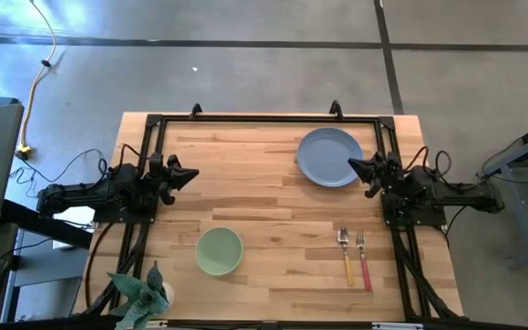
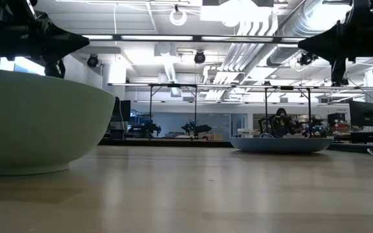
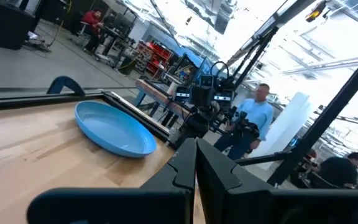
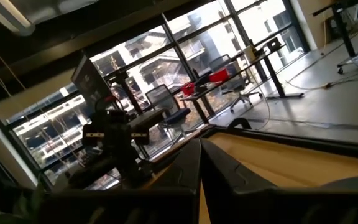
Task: Set table place
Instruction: Move the blue plate to the center of the table
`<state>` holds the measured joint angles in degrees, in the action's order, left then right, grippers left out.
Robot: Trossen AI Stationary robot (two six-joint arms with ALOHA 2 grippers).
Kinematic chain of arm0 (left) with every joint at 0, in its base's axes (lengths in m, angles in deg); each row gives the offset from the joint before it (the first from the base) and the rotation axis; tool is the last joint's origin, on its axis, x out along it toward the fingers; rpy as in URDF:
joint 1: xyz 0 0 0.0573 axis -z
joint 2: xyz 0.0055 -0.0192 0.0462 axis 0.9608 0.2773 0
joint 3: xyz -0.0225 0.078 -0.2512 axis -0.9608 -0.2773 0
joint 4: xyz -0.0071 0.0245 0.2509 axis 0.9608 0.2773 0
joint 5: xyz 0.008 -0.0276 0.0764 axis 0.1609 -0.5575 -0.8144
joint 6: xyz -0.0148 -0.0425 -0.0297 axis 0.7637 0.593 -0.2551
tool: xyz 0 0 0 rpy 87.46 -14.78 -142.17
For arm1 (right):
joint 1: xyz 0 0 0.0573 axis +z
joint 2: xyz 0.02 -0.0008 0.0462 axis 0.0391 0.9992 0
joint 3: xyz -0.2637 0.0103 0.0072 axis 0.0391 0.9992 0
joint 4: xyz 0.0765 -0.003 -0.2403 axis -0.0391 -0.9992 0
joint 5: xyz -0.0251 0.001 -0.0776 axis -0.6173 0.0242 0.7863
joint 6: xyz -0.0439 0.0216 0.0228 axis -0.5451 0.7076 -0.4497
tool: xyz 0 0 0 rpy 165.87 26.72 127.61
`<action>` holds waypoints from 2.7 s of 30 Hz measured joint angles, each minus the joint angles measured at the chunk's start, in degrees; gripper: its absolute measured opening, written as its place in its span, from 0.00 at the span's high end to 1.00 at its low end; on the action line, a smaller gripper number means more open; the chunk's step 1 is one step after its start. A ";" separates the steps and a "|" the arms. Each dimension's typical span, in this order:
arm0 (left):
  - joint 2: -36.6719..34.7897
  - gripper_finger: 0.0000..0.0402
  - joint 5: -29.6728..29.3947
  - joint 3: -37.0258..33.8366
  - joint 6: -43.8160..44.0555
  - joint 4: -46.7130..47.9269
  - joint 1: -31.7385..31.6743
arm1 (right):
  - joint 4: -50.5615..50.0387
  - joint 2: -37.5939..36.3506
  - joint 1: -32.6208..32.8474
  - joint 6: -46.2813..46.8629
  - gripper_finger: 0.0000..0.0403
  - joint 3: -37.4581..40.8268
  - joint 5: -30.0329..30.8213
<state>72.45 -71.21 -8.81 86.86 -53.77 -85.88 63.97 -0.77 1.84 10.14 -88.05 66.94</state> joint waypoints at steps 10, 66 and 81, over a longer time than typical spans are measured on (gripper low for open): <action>-0.01 1.00 0.15 0.00 -0.39 0.09 0.00 | 1.80 -0.03 0.00 4.18 1.00 0.00 3.27; 41.75 1.00 -2.19 33.22 -9.25 19.45 -0.01 | -58.80 52.77 -35.72 16.70 0.72 -32.13 -9.68; 41.75 1.00 -2.19 33.22 -9.22 19.52 -0.01 | -48.99 65.31 -47.33 7.58 0.72 -31.10 -14.52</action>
<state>114.21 -73.40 24.41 77.63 -34.25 -85.89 14.99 64.53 -45.50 17.72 -119.15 52.42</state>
